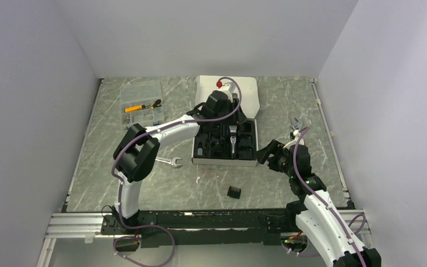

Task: Sort the hair-cutting tools
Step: Place the haircut tool in the storage box.

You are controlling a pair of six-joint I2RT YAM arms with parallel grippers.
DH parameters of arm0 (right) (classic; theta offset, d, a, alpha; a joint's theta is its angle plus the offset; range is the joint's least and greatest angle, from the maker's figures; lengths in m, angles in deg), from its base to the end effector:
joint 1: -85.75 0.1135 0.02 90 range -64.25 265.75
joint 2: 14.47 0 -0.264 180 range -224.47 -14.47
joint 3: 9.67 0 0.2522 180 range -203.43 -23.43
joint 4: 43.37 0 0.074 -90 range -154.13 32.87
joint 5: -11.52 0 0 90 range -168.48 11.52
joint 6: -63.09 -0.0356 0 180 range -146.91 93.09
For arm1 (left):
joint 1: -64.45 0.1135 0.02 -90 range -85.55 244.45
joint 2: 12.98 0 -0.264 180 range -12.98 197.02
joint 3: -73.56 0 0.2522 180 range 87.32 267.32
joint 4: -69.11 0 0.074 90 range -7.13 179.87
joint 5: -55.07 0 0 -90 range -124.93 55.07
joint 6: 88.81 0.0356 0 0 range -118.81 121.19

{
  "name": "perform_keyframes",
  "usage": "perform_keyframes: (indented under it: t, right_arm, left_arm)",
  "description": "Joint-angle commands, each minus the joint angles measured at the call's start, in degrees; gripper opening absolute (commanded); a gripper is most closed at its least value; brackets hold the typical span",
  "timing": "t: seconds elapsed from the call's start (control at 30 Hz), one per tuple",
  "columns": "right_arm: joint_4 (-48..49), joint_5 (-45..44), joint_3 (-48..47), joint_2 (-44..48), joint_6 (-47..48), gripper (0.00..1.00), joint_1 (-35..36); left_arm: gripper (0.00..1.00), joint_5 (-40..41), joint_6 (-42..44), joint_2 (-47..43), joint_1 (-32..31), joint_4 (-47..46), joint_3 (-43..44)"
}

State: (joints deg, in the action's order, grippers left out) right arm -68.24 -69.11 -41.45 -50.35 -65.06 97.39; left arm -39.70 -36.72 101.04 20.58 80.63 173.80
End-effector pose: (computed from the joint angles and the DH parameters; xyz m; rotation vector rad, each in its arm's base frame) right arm 0.1488 0.0366 0.1973 0.3906 2.1095 0.6910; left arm 0.3378 -0.3288 0.2478 0.1687 2.1483 -0.9610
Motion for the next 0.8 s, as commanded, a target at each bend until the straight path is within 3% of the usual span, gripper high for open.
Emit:
perform_keyframes:
  t: [0.0,0.27,0.77]
  right_arm:
    - [0.60,0.75,-0.60,0.72,-0.62,0.78,-0.23]
    - [-0.26,0.29,-1.34,0.88,0.62,0.79,-0.21]
    - [0.92,0.57,-0.88,-0.51,0.50,0.79,-0.21]
  left_arm:
    - [0.49,-4.30,-5.05,2.10,2.03,-3.49,-2.42]
    - [0.48,-8.53,-8.30,4.10,4.20,-13.02,-6.33]
    - [0.42,-10.78,-9.00,8.05,4.25,-14.90,-4.21]
